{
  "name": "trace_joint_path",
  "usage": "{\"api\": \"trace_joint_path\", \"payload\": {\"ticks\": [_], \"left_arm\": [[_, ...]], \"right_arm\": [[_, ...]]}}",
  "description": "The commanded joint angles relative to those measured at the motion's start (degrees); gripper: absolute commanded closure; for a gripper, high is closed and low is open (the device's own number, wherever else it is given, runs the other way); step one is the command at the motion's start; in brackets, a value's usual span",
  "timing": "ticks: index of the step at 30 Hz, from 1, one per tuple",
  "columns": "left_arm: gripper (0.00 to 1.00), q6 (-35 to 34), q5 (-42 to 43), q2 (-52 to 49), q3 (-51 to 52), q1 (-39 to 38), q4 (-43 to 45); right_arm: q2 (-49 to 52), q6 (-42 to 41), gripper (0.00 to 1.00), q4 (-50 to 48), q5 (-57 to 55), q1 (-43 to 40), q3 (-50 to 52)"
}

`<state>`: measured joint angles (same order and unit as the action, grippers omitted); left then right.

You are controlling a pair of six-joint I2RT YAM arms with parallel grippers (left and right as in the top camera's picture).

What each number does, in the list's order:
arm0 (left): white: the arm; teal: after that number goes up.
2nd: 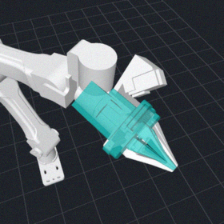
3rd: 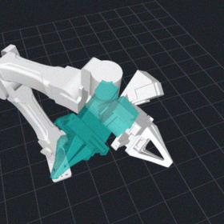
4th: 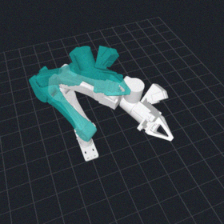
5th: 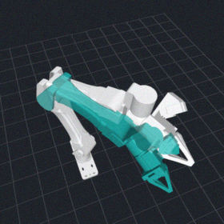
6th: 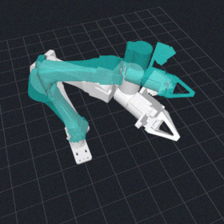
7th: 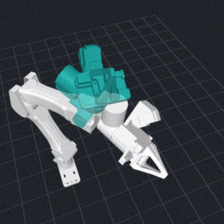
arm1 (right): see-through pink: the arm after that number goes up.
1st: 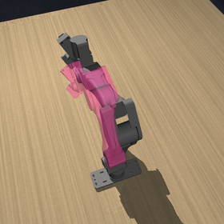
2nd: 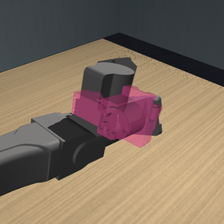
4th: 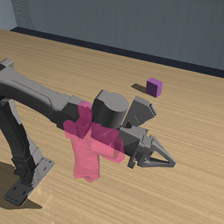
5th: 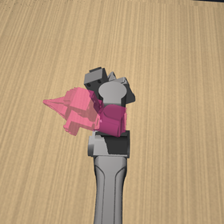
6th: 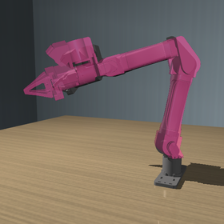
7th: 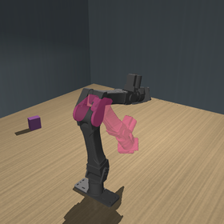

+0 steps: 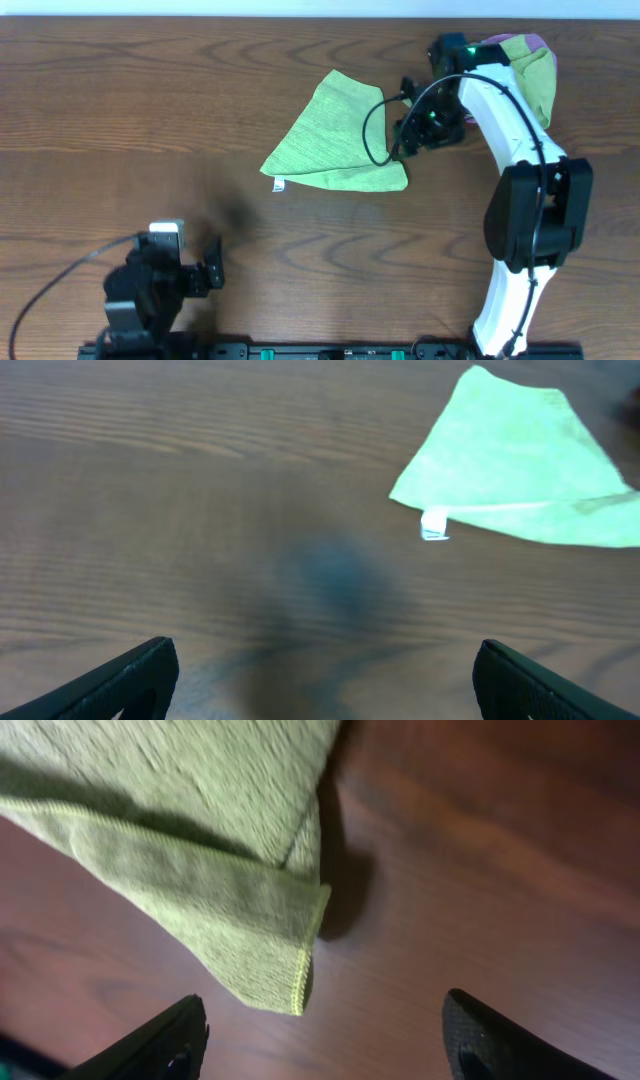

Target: Fold the cloth

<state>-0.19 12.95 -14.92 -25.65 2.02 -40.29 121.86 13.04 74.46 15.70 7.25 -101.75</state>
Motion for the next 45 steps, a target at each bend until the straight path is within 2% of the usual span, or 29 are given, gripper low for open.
{"api": "trace_joint_path", "payload": {"ticks": [1, 6, 10, 16, 21, 22, 24, 26, 27, 31, 40, 42, 45], "left_arm": [[0.05, -0.28, 2.8, -9.14, -7.78, -0.31, 0.13], [0.05, -0.48, 8.61, -27.26, -20.44, -0.31, -4.07], [0.05, -0.5, 14.64, -37.48, -26.32, -0.31, -5.05], [0.05, -0.72, 21.4, -47.54, -26.95, -0.31, -4.44], [0.05, -0.72, 27.36, -53.64, -26.97, -0.31, -4.44], [0.05, -0.76, 27.78, -54.34, -26.97, -0.31, -4.44], [0.05, -1.36, 27.82, -55.41, -26.97, -0.31, -4.42], [0.05, -1.36, 27.8, -55.76, -26.97, -0.31, -4.22], [0.05, -1.36, 27.8, -55.8, -26.97, -0.31, -3.93], [0.05, -1.62, 27.78, -55.8, -26.95, -0.31, -2.03], [0.05, -3.8, 27.5, -56.22, -26.95, -0.31, 3.13], [0.05, -4.2, 27.52, -56.68, -26.95, -0.31, 3.96], [0.05, -4.37, 27.52, -57.57, -26.95, -0.31, 4.61]], "right_arm": [[-0.24, 2.23, 0.27, -1.25, 8.92, -1.44, 5.01], [-0.24, 2.84, 0.32, -6.32, 15.04, -1.68, 13.53], [-0.24, 4.76, 0.37, -8.59, 21.27, -1.57, 16.2], [-0.26, 4.85, 0.42, -11.41, 21.38, -1.6, 16.2], [-0.26, 5.7, 0.42, -11.39, 19.65, -1.6, 16.15], [-0.26, 5.73, 0.46, -11.43, 19.67, -1.6, 16.15], [-0.26, 5.7, 0.62, -11.45, 19.69, -1.55, 16.15], [-0.42, 5.73, 0.9, -11.28, 19.69, -1.42, 16.13], [-0.72, 5.97, 0.99, -11.21, 19.67, -1.18, 16.09], [-4.35, 8.07, 0.98, -11.39, 18.6, -0.07, 15.26], [-19.26, 8.07, 0.99, -11.61, 0.87, 8.35, 14.43], [-20.44, 8.07, 0.95, -11.17, -3.52, 10.58, 14.43], [-20.79, 9.2, 0.84, -8.83, -8.72, 14.21, 14.43]]}}
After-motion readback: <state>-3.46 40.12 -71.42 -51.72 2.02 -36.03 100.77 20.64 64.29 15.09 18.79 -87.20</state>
